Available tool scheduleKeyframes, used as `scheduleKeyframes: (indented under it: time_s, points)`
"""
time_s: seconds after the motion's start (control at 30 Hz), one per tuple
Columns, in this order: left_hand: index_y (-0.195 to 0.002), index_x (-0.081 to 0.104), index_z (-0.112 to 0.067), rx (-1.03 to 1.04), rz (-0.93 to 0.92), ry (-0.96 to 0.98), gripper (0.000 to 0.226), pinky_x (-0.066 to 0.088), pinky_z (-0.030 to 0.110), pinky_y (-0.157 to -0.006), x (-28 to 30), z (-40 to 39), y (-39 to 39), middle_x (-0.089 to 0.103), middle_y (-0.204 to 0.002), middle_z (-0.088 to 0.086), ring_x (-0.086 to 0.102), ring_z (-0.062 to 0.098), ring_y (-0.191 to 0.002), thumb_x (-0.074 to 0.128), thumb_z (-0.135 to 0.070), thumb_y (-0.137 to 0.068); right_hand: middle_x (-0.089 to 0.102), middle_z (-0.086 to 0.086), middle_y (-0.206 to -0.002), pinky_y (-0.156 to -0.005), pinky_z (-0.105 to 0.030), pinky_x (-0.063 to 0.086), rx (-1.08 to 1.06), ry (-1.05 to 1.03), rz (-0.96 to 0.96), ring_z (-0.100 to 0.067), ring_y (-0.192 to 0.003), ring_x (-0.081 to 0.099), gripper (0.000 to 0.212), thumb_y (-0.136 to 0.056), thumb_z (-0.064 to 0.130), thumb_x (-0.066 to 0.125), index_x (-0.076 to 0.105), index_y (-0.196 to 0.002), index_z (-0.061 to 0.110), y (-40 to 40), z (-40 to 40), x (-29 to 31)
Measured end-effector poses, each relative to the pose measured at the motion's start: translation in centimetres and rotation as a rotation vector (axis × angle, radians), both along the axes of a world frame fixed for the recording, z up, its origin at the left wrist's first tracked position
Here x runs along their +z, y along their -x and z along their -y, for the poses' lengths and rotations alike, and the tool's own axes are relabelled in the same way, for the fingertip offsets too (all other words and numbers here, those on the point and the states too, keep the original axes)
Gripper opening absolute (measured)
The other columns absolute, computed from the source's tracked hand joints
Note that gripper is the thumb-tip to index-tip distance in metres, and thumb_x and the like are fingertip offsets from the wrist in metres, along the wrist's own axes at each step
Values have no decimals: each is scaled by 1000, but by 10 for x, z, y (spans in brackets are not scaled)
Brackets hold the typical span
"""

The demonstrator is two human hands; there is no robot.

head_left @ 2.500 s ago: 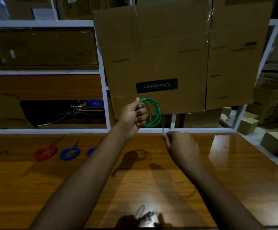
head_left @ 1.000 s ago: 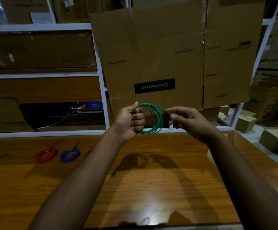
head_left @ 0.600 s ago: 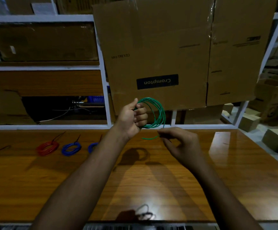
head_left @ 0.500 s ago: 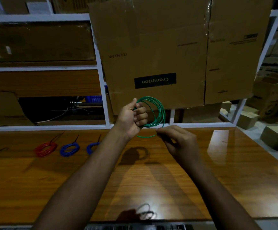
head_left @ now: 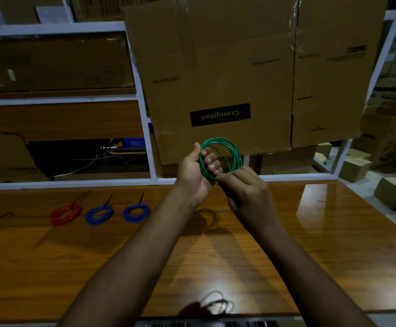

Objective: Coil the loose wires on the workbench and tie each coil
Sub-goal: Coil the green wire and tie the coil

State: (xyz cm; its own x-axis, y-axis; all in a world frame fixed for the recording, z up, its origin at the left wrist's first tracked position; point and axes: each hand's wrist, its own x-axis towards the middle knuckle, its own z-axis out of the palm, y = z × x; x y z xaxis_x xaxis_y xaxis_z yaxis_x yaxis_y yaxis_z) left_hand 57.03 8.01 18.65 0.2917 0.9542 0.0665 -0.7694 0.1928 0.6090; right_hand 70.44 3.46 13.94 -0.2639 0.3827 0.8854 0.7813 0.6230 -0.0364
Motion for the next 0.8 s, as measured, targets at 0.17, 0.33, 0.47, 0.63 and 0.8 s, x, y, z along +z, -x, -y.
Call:
scheduleKeyframes:
  time_s: [0.17, 0.33, 0.47, 0.63, 0.8]
  points:
    - [-71, 42, -19, 49, -16, 38, 44, 19, 21, -38, 0, 1, -4, 27, -47, -7, 21, 7, -36, 32, -44, -105, 73, -1, -85, -67, -24, 54, 100, 58, -232, -9, -75, 66, 15, -80, 19, 83, 76, -91, 12, 5, 3, -2]
    - [-73, 42, -18, 35, -164, 35, 42, 17, 19, -35, -3, 3, 2, 28, -46, -8, 20, 5, -34, 33, -42, -106, 59, 0, -114, -75, -24, 54, -30, 125, -428, -9, -97, 59, 35, -86, 33, 75, 65, -115, 17, 1, 0, 16]
    - [-70, 42, -17, -83, -319, -24, 44, 17, 18, -33, -9, 10, 6, 29, -45, -7, 21, 4, -33, 33, -41, -106, 54, -3, -133, -93, -26, 45, -138, 427, -194, -14, -118, 51, 49, -99, 42, 50, 43, -143, 21, 1, -16, 29]
    - [-71, 42, -16, -6, -562, -31, 43, 16, 18, -35, -18, 15, 24, 28, -46, -8, 21, 5, -34, 35, -40, -106, 57, 9, -69, -52, -30, 44, 134, 610, -347, -5, -59, 56, 20, -105, 35, 43, 60, -100, 25, 12, -21, 4]
    - [-71, 45, -15, 150, -703, 98, 41, 16, 17, -35, -53, 25, 42, 31, -44, -9, 23, 5, -34, 40, -37, -105, 45, 6, -59, -56, -31, 38, 490, 1037, -715, -9, -54, 44, 34, -106, 34, 39, 53, -86, 12, 43, -15, -33]
